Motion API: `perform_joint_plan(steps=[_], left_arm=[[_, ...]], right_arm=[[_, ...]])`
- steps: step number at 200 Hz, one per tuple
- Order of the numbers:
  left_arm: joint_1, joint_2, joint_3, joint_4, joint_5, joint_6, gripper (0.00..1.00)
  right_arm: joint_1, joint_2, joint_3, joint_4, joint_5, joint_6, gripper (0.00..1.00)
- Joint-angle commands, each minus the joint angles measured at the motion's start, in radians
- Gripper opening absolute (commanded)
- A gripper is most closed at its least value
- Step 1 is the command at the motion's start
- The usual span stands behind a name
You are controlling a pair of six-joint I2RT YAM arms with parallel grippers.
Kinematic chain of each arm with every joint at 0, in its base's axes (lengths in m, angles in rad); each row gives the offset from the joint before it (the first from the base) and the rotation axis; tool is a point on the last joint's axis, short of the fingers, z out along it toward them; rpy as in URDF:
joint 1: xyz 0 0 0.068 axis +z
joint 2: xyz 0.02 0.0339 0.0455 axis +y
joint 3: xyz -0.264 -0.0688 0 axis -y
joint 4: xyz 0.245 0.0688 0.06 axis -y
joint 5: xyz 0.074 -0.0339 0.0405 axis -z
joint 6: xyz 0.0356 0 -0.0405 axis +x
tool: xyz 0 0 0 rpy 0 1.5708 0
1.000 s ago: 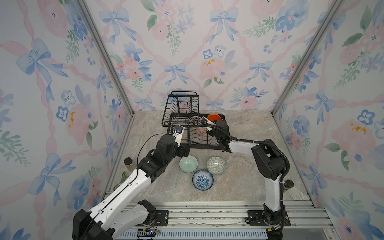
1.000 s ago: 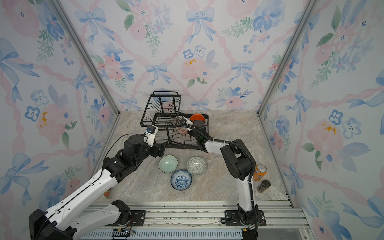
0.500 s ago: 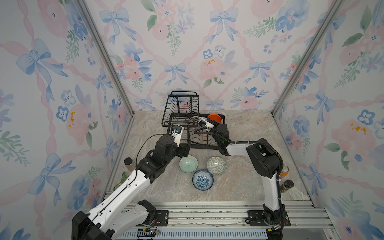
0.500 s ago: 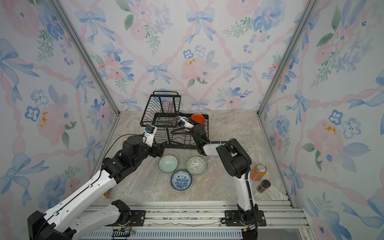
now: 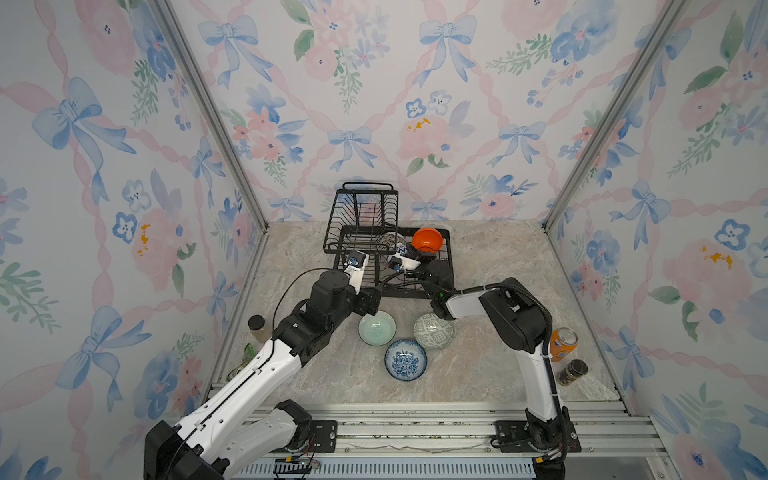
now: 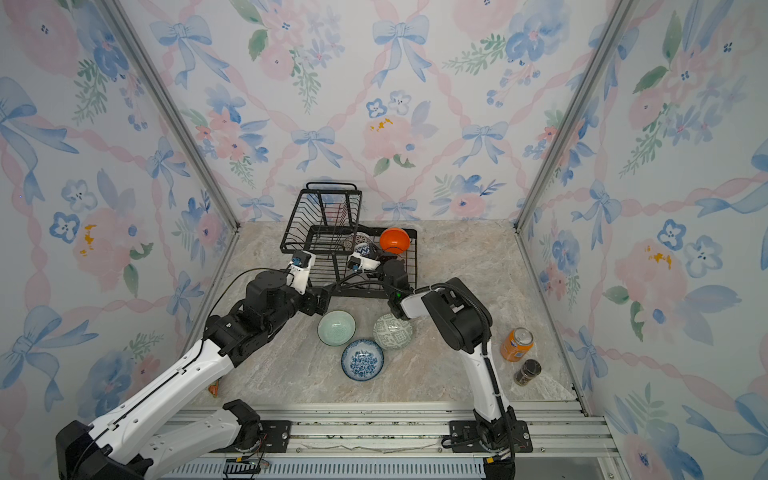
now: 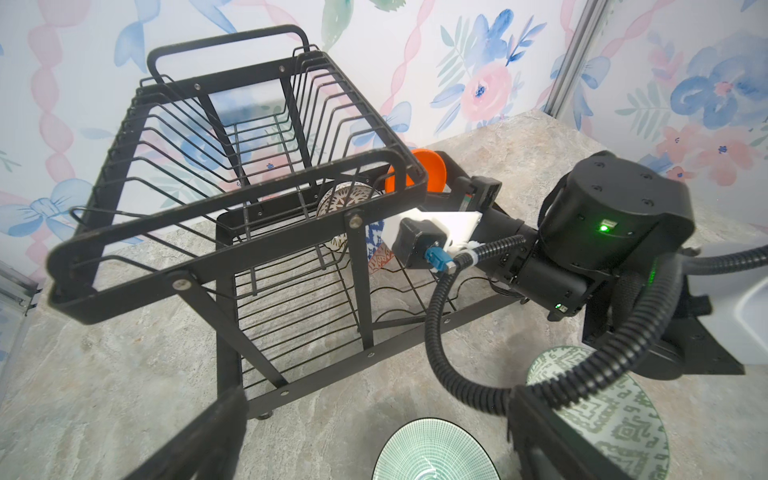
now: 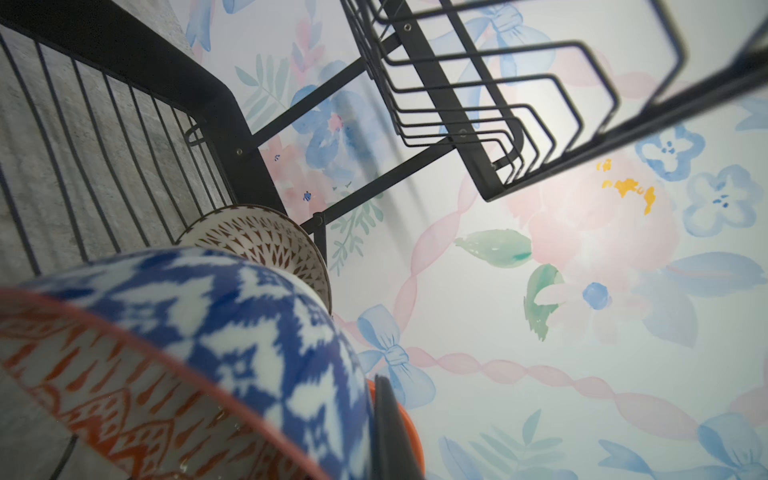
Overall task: Load the bowls into the dish rack
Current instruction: 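Carry the patterned bowl into the rack with the right gripper while the left gripper releases, then lower the patterned bowl into the rack slots with the right gripper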
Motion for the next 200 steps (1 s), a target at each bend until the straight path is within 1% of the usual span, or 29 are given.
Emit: perform_joint_plan(steps=[1,45,143,158,200], left_arm=[[0.008,0.0,0.0,-0.006,0.015,-0.016,0.98],[0.008,-0.002,-0.006,-0.006,0.014,-0.017,0.98],[0.008,0.004,-0.019,-0.005,0.022,-0.02,0.98],[0.008,0.008,-0.02,-0.005,0.024,-0.022,0.98],[0.007,0.024,-0.012,-0.005,0.033,-0.019,0.98]], right_arm=[[0.016,0.025,0.06,0.064,-0.018,-0.045,0.0],[0.018,0.064,0.115,0.051,-0.01,-0.071,0.0],[0.027,0.182,0.266,0.108,0.086,-0.158,0.0],[0.028,0.193,0.291,0.093,0.115,-0.171,0.0],[0.03,0.201,0.295,0.061,0.134,-0.189,0.0]])
